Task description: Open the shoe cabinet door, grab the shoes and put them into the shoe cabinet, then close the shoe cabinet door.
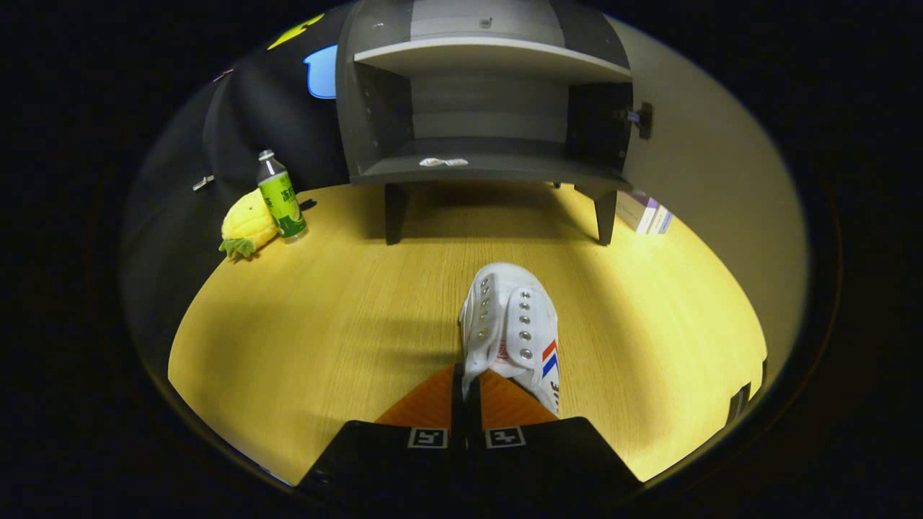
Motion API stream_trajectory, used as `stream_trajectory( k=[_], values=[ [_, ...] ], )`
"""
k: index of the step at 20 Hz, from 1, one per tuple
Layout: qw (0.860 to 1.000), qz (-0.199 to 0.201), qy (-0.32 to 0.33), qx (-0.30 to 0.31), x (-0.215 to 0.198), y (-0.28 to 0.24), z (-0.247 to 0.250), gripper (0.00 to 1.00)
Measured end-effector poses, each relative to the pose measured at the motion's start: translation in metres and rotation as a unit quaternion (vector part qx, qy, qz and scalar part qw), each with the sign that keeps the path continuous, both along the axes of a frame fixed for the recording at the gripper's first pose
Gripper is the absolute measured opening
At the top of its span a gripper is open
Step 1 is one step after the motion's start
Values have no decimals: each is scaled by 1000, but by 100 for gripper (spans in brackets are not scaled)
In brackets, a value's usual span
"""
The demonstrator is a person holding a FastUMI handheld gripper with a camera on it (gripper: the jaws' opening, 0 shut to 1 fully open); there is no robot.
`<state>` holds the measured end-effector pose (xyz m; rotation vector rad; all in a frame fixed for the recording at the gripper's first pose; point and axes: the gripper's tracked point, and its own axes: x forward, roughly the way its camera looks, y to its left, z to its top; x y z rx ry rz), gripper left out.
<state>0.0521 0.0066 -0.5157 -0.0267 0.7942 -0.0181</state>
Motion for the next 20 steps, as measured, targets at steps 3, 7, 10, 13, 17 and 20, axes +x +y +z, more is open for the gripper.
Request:
stream_trajectory(
  k=[3, 7, 10, 13, 17, 20],
  values=[
    [1000, 2, 19, 4, -3, -5, -6, 4],
    [999, -27, 17, 26, -1, -7, -17, 5],
    [999, -33, 24, 28, 3, -6, -24, 5],
    [998, -33, 36, 29, 7, -2, -34, 12],
    [998, -43, 30, 29, 19, 1, -44, 21],
    [997, -64, 13, 42, 29, -3, -45, 27]
  ],
)
